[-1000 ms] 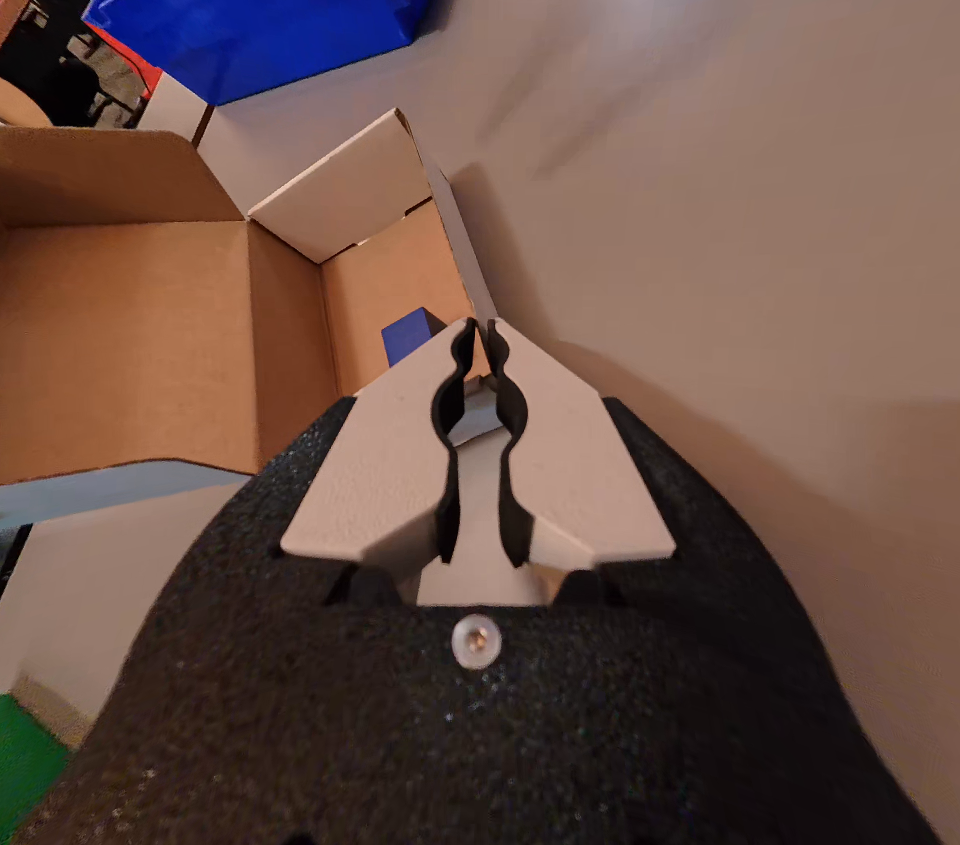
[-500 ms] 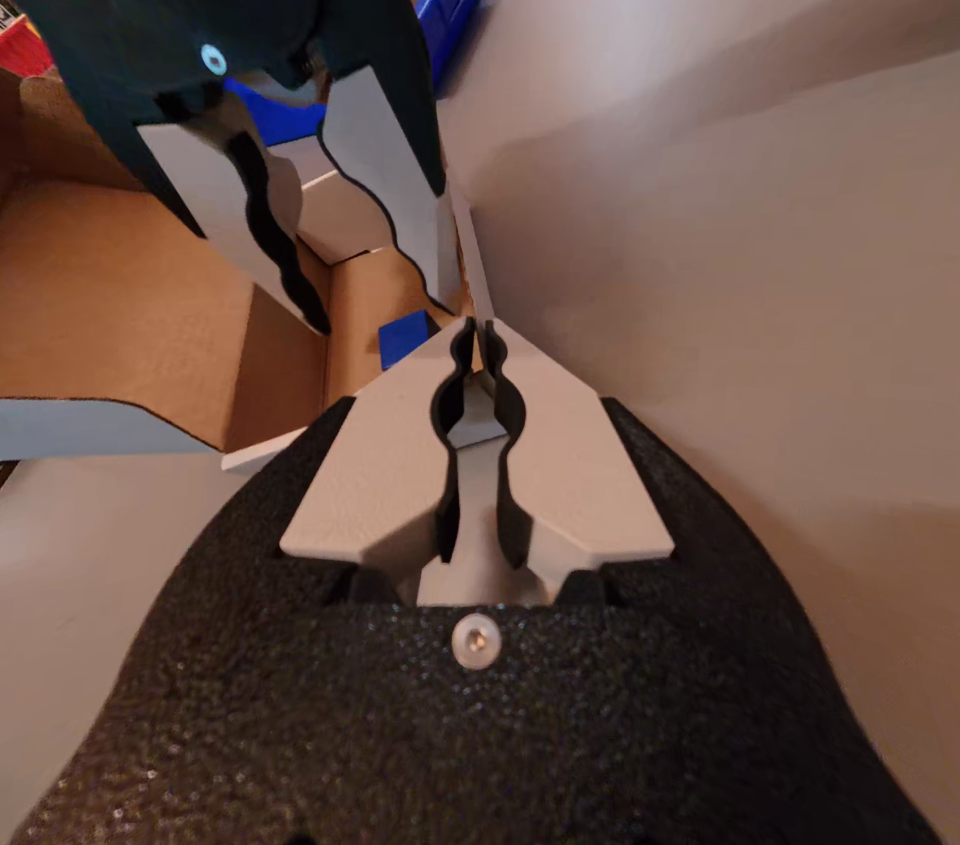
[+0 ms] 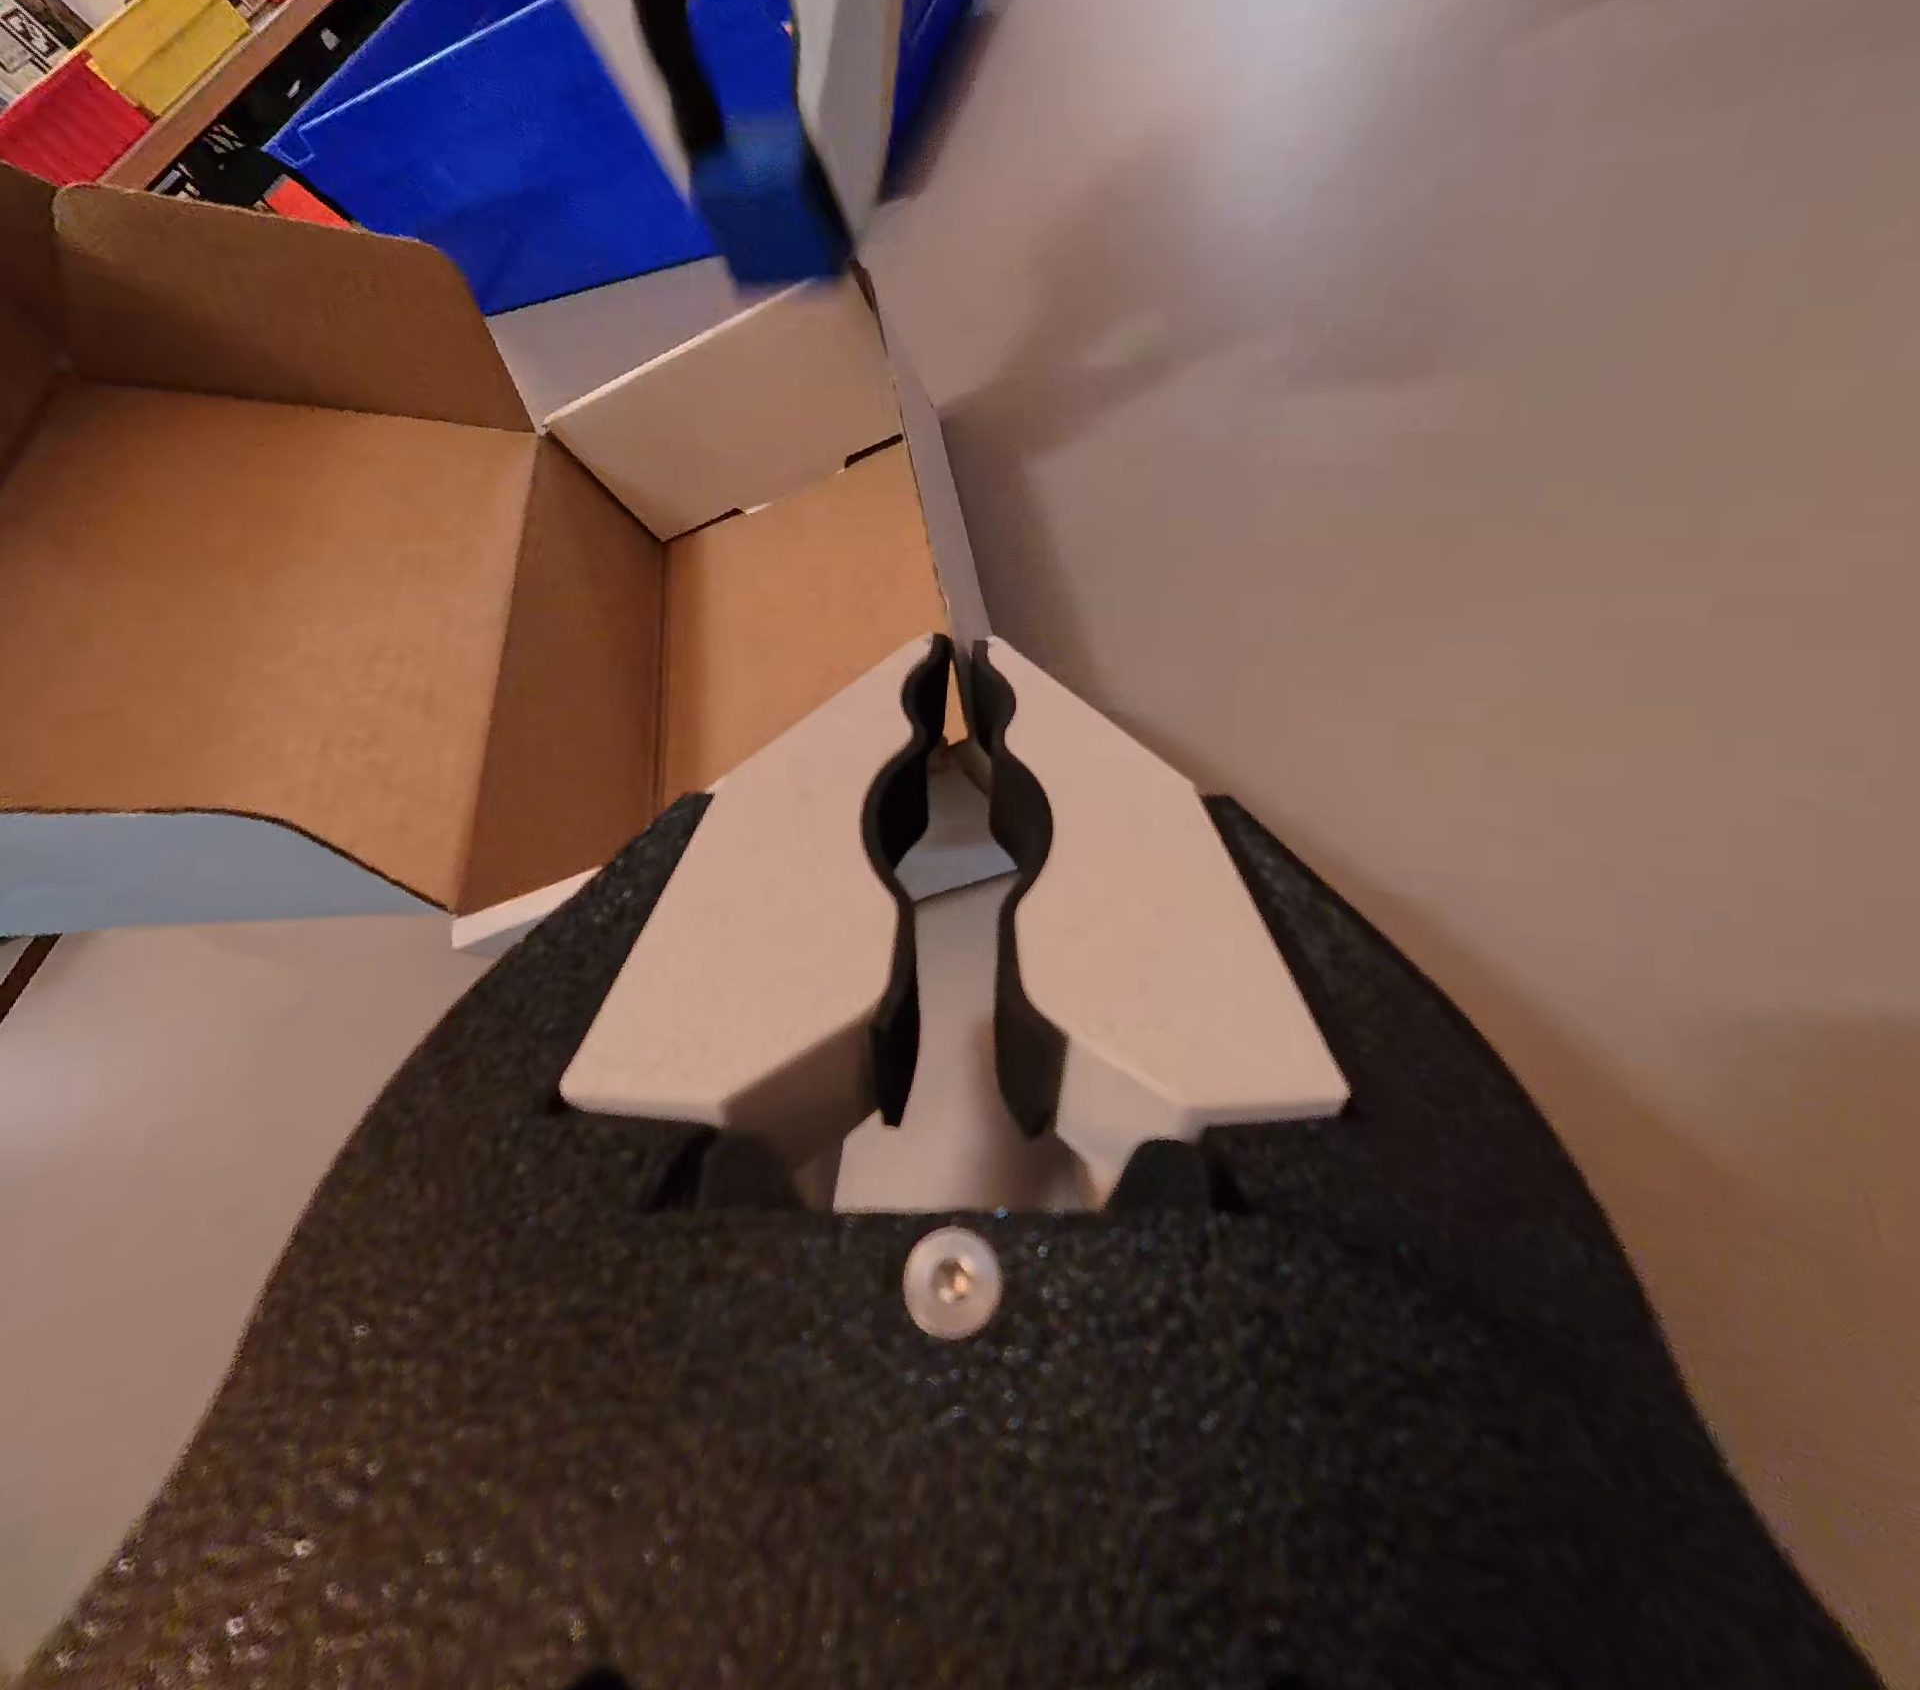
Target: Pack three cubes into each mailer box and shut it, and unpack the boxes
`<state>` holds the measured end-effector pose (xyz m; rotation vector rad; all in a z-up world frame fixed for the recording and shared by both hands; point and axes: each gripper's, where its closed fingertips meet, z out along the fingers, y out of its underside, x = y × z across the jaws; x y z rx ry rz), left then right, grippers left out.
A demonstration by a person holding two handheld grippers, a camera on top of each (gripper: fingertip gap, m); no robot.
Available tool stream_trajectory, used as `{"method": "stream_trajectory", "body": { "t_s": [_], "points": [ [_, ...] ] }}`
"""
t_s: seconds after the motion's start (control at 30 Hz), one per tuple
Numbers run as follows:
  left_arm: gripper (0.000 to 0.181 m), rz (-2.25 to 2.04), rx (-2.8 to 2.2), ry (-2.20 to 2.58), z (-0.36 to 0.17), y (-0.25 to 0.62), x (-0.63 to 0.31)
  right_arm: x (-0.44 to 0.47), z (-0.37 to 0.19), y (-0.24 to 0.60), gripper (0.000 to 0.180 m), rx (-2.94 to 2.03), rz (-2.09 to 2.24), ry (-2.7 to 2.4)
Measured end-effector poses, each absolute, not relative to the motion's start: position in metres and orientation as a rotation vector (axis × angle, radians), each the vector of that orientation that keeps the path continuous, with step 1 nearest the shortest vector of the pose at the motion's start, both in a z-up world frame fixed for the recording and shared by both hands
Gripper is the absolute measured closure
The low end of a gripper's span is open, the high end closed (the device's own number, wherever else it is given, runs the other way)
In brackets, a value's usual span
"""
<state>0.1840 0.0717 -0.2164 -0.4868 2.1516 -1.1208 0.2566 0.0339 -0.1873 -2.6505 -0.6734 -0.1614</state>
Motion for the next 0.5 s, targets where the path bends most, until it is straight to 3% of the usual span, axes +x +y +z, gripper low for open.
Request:
{"method": "stream_trajectory", "body": {
  "t_s": [0.03,0.17,0.27,0.5],
  "points": [
    [0.18,-1.121,-0.49,2.152,-0.216,0.071,0.184,0.269,-0.176,0.013,0.154,-2.663,-0.174,-0.562],
    [0.179,-1.118,-0.493,2.15,-0.217,0.071,0.185,0.362,-0.148,-0.079,0.154,-2.658,-0.363,0.049],
    [0.179,-1.114,-0.49,2.149,-0.216,0.071,0.185,0.418,-0.158,-0.124,0.154,-2.61,-0.39,0.472],
    [0.179,-1.107,-0.492,2.146,-0.216,0.071,0.187,0.433,-0.196,-0.112,0.154,-2.628,-0.284,0.404]
  ]
}}
